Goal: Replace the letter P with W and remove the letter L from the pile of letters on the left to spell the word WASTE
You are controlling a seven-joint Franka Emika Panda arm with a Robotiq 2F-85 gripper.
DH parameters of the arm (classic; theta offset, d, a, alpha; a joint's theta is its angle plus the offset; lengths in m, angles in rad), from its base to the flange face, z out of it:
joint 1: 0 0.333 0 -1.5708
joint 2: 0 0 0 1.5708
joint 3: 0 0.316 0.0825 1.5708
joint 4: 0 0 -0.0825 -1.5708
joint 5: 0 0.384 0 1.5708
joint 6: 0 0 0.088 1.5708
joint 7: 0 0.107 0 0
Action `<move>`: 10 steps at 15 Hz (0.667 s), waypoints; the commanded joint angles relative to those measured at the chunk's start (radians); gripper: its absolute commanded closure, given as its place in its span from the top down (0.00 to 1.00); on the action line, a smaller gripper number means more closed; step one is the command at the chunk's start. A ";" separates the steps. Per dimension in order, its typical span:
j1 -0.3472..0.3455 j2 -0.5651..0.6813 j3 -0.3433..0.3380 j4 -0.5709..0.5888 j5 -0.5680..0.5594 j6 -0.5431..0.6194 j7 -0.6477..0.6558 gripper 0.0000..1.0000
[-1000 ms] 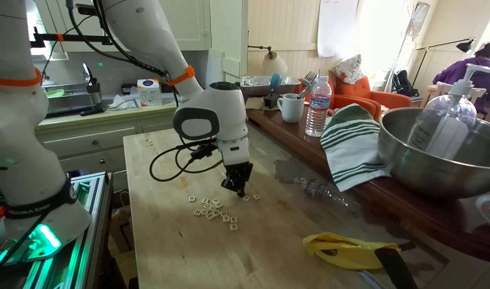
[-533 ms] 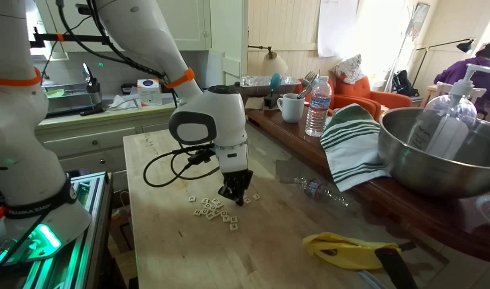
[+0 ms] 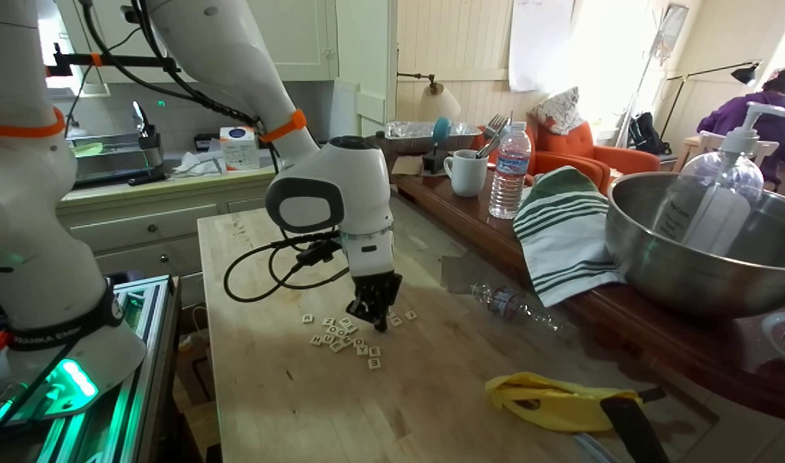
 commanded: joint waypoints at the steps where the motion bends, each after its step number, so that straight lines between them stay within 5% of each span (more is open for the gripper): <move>1: 0.036 -0.073 -0.025 -0.055 -0.091 0.007 0.056 0.00; 10: 0.017 -0.070 0.019 -0.037 -0.138 0.071 0.080 0.00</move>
